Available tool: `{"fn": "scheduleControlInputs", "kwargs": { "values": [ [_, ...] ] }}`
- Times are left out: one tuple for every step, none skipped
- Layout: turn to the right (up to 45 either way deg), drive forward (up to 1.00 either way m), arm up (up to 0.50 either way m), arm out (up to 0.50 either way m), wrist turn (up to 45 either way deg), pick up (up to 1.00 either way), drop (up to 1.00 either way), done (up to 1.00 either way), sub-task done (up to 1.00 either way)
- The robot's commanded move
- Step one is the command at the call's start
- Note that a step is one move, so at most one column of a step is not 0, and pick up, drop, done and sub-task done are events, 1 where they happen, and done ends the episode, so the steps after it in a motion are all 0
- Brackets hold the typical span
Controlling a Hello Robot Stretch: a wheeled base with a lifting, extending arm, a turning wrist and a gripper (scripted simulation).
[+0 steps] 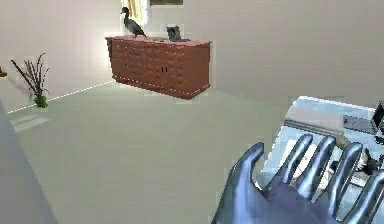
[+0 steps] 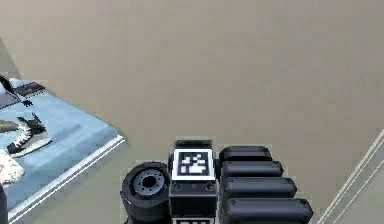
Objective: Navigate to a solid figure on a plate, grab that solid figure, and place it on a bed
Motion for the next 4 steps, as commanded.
{"fn": "scheduleControlInputs", "kwargs": {
  "values": [
    [0.0,1.00,0.00,0.00,0.0,0.00,0.00,0.00,0.00],
    [0.0,0.50,0.00,0.00,0.0,0.00,0.00,0.00,0.00],
    [36.0,0.00,0.00,0.00,0.0,0.00,0.00,0.00,0.00],
    [0.0,1.00,0.00,0.00,0.0,0.00,0.00,0.00,0.00]
  ]
}}
